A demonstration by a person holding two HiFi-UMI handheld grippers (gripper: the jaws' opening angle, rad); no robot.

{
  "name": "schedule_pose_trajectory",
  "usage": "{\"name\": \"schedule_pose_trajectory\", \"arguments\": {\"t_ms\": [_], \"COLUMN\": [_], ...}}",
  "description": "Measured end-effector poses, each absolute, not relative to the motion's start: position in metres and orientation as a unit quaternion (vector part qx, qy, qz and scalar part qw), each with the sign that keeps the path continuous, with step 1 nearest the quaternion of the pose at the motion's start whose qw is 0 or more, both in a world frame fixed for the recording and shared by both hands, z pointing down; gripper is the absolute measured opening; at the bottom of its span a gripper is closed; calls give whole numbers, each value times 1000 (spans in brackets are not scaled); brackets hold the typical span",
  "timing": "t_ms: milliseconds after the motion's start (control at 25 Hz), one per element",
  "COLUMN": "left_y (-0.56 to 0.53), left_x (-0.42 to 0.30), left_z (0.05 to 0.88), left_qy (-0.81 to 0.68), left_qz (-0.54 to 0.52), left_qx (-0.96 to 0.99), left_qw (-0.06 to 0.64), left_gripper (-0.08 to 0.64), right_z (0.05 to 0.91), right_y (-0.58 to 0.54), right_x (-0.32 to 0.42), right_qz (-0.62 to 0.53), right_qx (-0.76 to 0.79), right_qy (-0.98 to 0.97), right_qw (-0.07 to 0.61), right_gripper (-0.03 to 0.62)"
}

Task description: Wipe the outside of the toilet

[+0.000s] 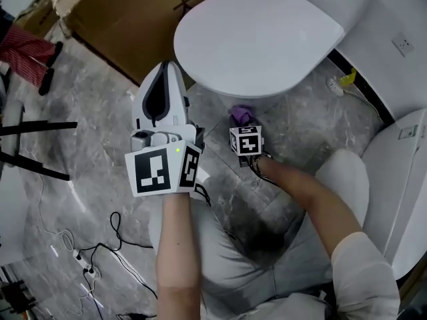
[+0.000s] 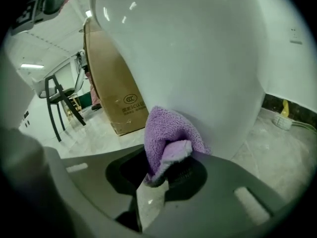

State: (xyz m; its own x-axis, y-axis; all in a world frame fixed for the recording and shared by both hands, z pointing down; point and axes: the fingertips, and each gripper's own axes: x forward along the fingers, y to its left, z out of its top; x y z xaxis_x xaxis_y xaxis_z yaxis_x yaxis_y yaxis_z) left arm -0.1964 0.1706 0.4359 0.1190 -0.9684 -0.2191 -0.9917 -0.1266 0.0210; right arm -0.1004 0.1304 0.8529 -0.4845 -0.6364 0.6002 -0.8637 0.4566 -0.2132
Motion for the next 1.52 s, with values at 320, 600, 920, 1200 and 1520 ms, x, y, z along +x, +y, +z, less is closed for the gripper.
{"name": "schedule_pose_trajectory", "arguments": {"t_ms": [320,600,920,1200,1520], "left_y": [189,202,202,191,177], "left_x": [-226,-238,-264,-262,-258], "left_z": [426,424,441,460,471], "left_qy": [674,678,696,694,687], "left_qz": [140,144,106,71,82], "left_qx": [-724,-719,-708,-715,-721], "left_qw": [48,53,53,44,21], "left_gripper": [6,6,6,6,6], "right_z": [852,835,766,706,678], "right_y": [112,104,99,119,145], "right_x": [-160,-178,-199,-212,-203], "right_qz": [218,198,154,31,18], "right_qx": [457,446,420,342,271], "right_qy": [-832,-846,-876,-925,-952], "right_qw": [225,217,180,159,141], "right_gripper": [80,81,80,78,80]}}
